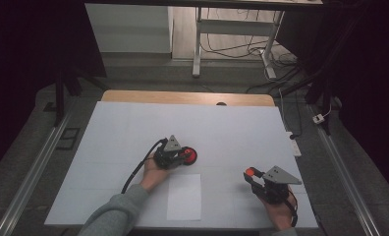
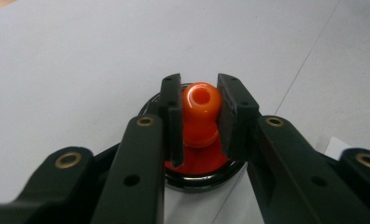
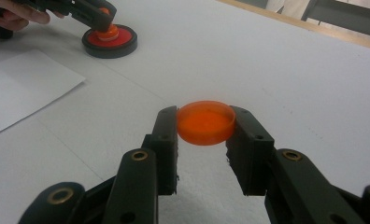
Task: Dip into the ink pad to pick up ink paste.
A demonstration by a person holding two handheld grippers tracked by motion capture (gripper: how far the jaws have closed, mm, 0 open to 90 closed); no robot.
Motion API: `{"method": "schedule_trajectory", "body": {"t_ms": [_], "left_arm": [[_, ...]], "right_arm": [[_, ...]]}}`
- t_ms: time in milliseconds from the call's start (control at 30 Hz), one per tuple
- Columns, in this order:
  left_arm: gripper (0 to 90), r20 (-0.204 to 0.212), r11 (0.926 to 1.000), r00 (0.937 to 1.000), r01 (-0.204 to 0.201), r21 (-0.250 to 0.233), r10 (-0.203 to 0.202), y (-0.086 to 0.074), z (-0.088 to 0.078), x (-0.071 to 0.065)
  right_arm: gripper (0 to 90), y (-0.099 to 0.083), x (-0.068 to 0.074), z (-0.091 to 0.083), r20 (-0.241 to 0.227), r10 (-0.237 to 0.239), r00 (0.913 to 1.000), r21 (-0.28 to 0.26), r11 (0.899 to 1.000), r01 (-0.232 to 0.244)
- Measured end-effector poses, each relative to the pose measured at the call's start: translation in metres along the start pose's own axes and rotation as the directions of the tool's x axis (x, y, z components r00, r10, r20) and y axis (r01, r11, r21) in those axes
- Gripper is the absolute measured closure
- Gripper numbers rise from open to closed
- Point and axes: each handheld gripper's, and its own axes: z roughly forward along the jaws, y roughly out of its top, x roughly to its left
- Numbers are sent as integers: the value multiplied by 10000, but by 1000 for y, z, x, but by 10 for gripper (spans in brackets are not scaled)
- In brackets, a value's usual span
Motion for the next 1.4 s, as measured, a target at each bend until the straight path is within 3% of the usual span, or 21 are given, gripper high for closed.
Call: {"method": "schedule_trajectory", "body": {"t_ms": [667,700,733,800,933,1200,1400], "left_arm": [[732,-21,10000,10000,82,29,-82,2,-1,0],[731,51,9999,10000,85,-81,-84,2,-2,0],[731,265,9987,9995,209,-455,-197,3,-5,1],[731,266,9925,9990,400,-1158,-371,10,-14,0],[731,497,9832,9978,528,-1747,-448,25,-34,0],[730,1046,9809,9920,885,-1735,-710,30,-45,0],[729,1173,9799,9892,1065,-1686,-874,29,-48,3]], "right_arm": [[644,0,-1,0,-19,20,10000,-26,10000,-20],[644,0,-1,0,-22,-4,10000,-10,10000,4],[643,0,0,0,-43,-4,10000,-40,10000,4],[643,0,-1,0,-81,-13,10000,-63,10000,12],[643,0,-2,1,-103,-17,9999,7,10000,17],[643,1,0,0,-78,-22,10000,-93,10000,21],[643,0,-2,1,-56,6,10000,-14,10000,-6]]}}
